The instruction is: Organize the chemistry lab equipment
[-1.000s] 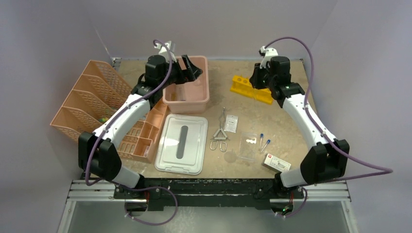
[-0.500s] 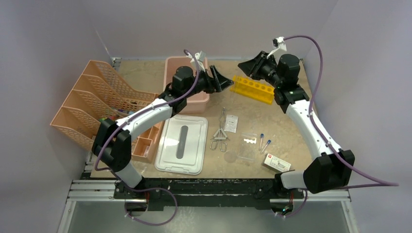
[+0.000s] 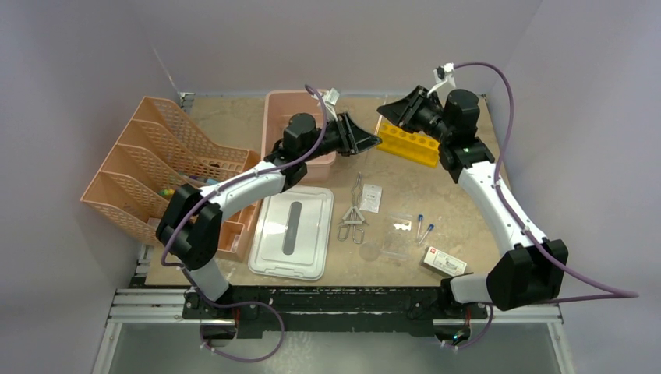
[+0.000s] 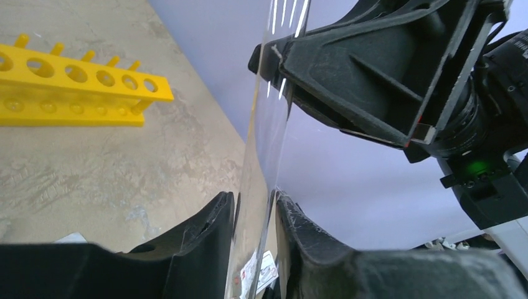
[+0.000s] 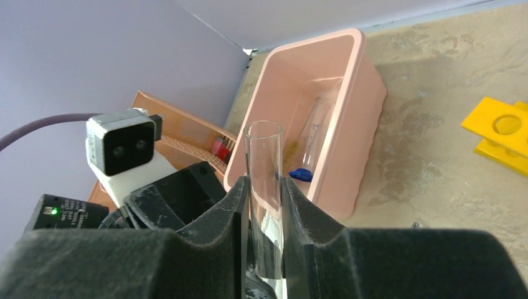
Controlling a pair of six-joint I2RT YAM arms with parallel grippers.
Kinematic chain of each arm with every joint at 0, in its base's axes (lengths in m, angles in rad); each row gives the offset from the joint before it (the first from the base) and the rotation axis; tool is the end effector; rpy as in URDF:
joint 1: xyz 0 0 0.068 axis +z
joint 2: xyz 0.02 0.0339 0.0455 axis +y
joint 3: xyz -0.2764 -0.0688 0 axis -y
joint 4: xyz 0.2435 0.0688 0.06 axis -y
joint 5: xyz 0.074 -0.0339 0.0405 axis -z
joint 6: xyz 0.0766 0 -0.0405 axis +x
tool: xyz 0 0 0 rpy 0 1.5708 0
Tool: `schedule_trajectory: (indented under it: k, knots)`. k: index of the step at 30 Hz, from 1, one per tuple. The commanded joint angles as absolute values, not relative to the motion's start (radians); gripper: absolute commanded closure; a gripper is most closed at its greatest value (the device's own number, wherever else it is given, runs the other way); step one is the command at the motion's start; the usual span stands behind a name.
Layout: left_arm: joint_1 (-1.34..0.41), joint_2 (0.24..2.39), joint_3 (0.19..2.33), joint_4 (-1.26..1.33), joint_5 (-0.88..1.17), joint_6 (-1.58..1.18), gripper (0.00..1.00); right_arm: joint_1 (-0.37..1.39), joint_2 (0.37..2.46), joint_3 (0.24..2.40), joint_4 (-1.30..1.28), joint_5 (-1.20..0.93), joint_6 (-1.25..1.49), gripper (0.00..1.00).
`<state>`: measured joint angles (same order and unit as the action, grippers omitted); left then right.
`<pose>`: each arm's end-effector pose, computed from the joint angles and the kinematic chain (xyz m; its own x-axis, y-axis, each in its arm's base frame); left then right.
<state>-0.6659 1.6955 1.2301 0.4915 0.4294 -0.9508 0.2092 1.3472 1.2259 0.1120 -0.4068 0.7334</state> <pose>0.3283 -0.2984 0.3358 -0.7116 -0.3820 -0.5897 0.5332 0.2529 -0.8073 0.3381 0.1028 0.4118 -0.3935 0.5449 -0.7404 -0.4231 0.6076 0.6721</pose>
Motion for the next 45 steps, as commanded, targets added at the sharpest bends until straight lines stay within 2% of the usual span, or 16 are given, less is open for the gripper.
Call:
schedule_trajectory:
  k: [1, 3, 8, 13, 18, 21, 27, 36, 41, 45]
  knots:
    - [-0.669, 1.704, 1.249, 0.506, 0.467, -0.911, 0.73, 0.210, 1.335, 1.230, 0.130, -0.472, 0.758, 0.82]
    - [-0.671, 1.705, 1.253, 0.499, 0.482, -0.890, 0.74, 0.210, 1.336, 1.232, 0.117, -0.486, 0.761, 0.82]
    - [-0.670, 1.695, 1.263, 0.440, 0.493, -0.794, 0.92, 0.210, 1.343, 1.248, 0.058, -0.513, 0.761, 0.78]
    - [-0.669, 1.678, 1.309, 0.247, 0.472, -0.597, 1.00, 0.210, 1.354, 1.343, -0.135, -0.541, 0.734, 0.51]
    - [-0.669, 1.664, 1.349, 0.107, 0.463, -0.443, 1.00, 0.209, 1.381, 1.453, -0.359, -0.509, 0.722, 0.36]
    - [-0.668, 1.665, 1.365, 0.084, 0.476, -0.404, 1.00, 0.207, 1.410, 1.477, -0.455, -0.469, 0.707, 0.33]
    - [-0.664, 1.673, 1.391, 0.072, 0.522, -0.362, 1.00, 0.207, 1.422, 1.443, -0.413, -0.550, 0.701, 0.36]
    - [-0.657, 1.677, 1.415, 0.053, 0.567, -0.323, 1.00, 0.206, 1.467, 1.453, -0.439, -0.542, 0.699, 0.43]
    - [-0.635, 1.693, 1.479, -0.105, 0.589, -0.212, 1.00, 0.206, 1.485, 1.473, -0.432, -0.535, 0.696, 0.54]
    - [-0.599, 1.700, 1.518, -0.151, 0.642, -0.180, 1.00, 0.206, 1.482, 1.461, -0.426, -0.522, 0.701, 0.59]
